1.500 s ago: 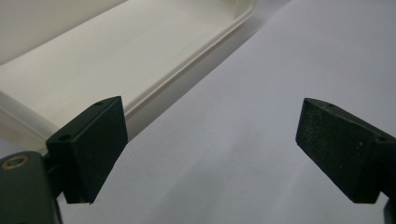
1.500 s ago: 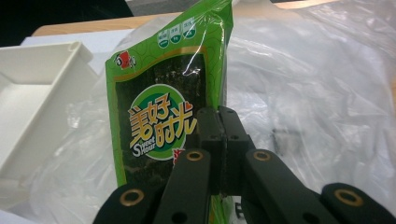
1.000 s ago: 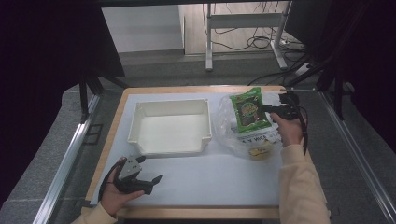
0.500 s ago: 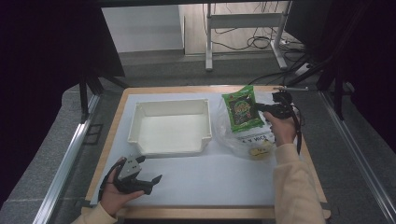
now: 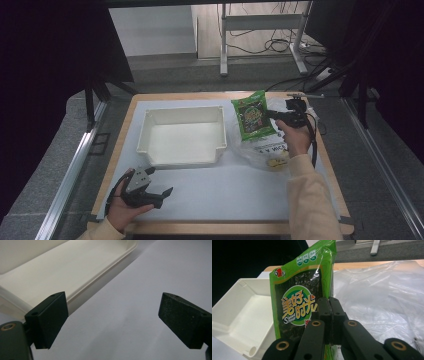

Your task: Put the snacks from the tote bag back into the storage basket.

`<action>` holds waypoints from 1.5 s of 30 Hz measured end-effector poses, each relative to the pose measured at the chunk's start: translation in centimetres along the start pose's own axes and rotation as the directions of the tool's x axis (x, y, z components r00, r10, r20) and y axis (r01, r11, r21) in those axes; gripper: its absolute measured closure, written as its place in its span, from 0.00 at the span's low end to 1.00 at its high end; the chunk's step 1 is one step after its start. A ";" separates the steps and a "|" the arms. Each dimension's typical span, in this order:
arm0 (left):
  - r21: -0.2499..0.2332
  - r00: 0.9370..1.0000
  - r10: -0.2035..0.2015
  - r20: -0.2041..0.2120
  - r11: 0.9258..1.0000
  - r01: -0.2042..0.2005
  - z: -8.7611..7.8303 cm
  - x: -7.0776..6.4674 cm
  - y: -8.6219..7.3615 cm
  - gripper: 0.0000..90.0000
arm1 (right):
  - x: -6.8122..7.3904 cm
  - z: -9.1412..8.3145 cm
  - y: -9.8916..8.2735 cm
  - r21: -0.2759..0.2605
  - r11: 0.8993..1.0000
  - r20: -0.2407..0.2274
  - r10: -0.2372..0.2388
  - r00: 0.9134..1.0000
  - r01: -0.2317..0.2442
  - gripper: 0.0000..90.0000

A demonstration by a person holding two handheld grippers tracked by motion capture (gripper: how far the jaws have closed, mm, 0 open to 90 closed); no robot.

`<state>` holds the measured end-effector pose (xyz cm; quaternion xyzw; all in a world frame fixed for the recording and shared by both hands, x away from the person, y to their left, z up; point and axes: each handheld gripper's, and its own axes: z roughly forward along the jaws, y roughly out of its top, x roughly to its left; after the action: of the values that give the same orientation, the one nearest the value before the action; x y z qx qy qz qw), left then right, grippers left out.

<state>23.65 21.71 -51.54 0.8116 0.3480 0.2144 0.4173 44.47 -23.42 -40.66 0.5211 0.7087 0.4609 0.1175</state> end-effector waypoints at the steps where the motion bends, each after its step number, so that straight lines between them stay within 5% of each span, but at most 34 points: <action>1: 0.000 1.000 0.000 0.000 1.000 0.000 0.0 0.0 0.0 0.10 | 0.1 0.0 0.0 -0.002 1.000 -0.002 0.000 1.000 0.000 1.00; 45: -0.007 1.000 -0.004 0.000 1.000 0.004 -0.2 0.1 0.0 0.10 | 5.6 1.2 1.4 -0.060 0.998 -0.103 -0.034 0.994 0.028 1.00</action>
<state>23.59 21.87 -51.39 0.8093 0.3490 0.2150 0.4207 43.72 -18.02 -38.48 0.4816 0.7082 0.5058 0.1028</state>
